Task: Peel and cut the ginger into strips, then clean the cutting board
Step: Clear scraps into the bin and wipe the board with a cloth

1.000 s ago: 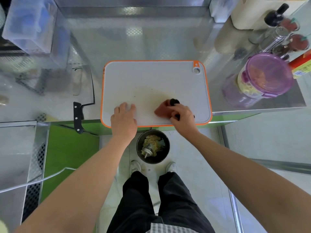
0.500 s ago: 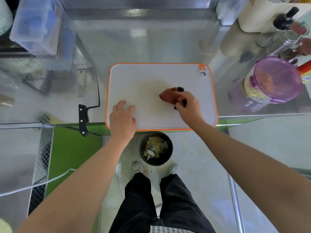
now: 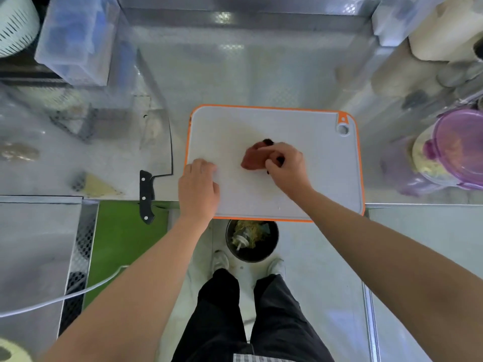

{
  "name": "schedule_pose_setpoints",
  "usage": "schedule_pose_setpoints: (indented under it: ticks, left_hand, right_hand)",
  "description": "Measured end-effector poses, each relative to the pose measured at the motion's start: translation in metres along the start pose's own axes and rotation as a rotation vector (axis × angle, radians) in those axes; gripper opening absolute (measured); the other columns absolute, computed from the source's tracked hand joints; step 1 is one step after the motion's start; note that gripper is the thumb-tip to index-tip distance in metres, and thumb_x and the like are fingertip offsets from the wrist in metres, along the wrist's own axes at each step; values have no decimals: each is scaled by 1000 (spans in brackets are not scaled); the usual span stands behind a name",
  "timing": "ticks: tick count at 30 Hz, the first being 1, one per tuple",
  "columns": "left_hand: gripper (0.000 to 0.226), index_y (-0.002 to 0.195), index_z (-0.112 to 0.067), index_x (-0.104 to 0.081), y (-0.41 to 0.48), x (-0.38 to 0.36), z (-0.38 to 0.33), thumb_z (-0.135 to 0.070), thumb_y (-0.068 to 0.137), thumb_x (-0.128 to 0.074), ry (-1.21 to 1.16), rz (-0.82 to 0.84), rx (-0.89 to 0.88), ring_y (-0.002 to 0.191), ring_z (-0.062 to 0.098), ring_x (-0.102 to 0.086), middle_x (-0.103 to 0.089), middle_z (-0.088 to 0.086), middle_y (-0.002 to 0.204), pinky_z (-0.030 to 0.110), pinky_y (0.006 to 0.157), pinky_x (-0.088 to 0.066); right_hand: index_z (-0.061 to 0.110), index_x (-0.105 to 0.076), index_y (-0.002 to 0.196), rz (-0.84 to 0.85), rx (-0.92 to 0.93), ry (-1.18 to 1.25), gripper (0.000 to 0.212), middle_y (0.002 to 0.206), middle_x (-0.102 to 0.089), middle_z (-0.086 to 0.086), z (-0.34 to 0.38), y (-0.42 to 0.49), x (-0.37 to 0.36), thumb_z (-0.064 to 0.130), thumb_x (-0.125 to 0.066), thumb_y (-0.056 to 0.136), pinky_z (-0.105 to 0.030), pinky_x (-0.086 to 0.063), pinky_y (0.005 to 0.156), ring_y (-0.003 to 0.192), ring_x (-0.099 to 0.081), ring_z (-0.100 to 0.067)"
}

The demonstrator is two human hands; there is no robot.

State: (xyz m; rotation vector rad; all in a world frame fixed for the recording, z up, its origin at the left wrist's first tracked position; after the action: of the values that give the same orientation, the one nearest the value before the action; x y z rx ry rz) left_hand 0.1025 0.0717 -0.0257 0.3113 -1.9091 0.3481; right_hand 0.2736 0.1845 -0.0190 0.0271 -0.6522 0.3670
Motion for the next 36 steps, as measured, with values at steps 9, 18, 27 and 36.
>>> schedule_pose_setpoints:
  ticks: [9, 18, 27, 36]
  left_hand:
    - [39, 118, -4, -60, -5, -2, -1, 4, 80, -53, 16, 33, 8, 112, 35, -49, -55, 14, 125, 46, 88, -47]
    - [44, 131, -4, -51, -14, 1, -1, 4, 88, -47, -4, 36, 55, 124, 31, -44, -49, 10, 137, 38, 98, -40]
    - [50, 140, -19, -46, -21, 2, 8, -8, 92, -50, 110, 167, 46, 136, 31, -27, -28, 13, 152, 42, 102, -37]
    - [53, 147, -21, -28, -28, -11, 4, -14, 97, -43, 237, 194, 53, 140, 34, -22, -16, 15, 157, 44, 103, -38]
  right_hand:
    - [12, -77, 96, 355, 240, -141, 40, 99, -71, -8, 15, -10, -48, -9, -57, 68, -22, -39, 85, 95, -61, -28]
    - [8, -71, 111, 228, 217, -183, 45, 108, -68, -15, 19, -10, -44, -11, -56, 73, -28, -35, 87, 101, -55, -36]
    - [12, -71, 112, 276, 166, -175, 47, 101, -68, -9, 17, -14, -27, -8, -54, 73, -28, -39, 87, 98, -54, -30]
    - [19, -76, 91, 417, 87, -124, 41, 77, -63, 6, -1, -52, -4, -7, -52, 71, -28, -44, 70, 75, -54, -15]
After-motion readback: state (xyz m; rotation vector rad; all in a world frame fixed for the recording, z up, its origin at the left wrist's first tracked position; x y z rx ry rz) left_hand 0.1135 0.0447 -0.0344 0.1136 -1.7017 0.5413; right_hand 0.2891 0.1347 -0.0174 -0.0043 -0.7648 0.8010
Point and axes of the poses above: each hand's wrist, its own y-axis towards the middle knuckle, its own x-axis out of the back of the hand, z = x × y, the point moved 7 cm from there along y, towards the middle knuckle
